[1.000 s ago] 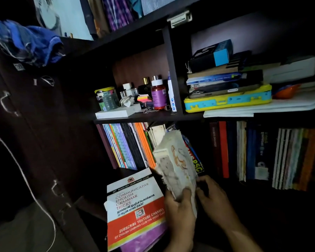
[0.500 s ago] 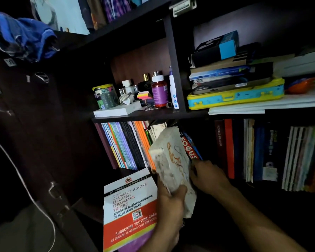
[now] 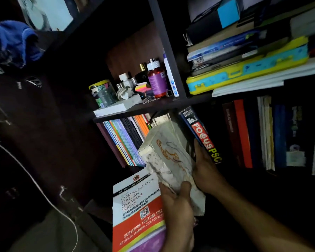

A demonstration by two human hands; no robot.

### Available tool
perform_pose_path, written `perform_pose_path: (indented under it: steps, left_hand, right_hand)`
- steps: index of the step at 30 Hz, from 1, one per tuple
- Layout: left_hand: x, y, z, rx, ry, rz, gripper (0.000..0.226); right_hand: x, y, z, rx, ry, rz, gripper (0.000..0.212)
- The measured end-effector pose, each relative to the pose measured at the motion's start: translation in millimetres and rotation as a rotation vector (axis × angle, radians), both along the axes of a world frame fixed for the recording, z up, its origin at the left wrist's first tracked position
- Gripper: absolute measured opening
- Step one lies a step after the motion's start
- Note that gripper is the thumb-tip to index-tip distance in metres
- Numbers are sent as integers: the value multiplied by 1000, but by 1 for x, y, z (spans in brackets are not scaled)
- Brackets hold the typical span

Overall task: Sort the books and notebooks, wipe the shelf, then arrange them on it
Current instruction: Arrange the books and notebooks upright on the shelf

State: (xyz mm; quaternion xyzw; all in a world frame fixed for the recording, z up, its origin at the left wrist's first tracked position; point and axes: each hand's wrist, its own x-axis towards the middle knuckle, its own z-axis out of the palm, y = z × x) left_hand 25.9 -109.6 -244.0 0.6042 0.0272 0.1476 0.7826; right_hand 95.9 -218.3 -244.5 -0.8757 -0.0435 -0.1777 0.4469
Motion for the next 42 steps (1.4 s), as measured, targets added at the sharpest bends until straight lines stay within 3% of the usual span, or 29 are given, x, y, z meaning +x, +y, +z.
perform_pose_path:
  steps: [5,9,13,16,23,26,29,32,35,40,42]
  left_hand:
    - [-4,-6,5,114,-62,-39,90]
    - [-6,-16,16,251,-124,7,75]
    - [10,-17,24,278,-93,47,47]
    - [26,-24,29,268,-106,18,37]
    - [56,-36,29,379,-154,26,59]
    - [68,-39,24,438,-110,-133,66]
    - [75,-40,28,407,-43,-315,58]
    - [86,-33,32,380,-11,-365,35]
    - [96,-34,32,252,-9,-308,43]
    - [106,-62,40,151,-15,-273,60]
    - [112,-66,37,119,-36,-300,64]
  right_hand:
    - [-8,2,5,171,-86,-27,94]
    - [-5,-5,4,241,-105,-18,90]
    - [-11,-7,5,286,-98,-48,74]
    - [-13,-8,6,306,-96,-60,65]
    - [-15,-8,10,271,-61,-78,64]
    - [-17,-14,14,216,-7,-138,62]
    - [-23,-24,23,20,109,-230,56]
    - [-29,-27,32,-91,86,-309,23]
    - [-32,-24,33,-111,49,-313,26]
    - [-28,-34,34,99,-160,-381,50]
    - [-27,-35,33,110,-187,-378,51]
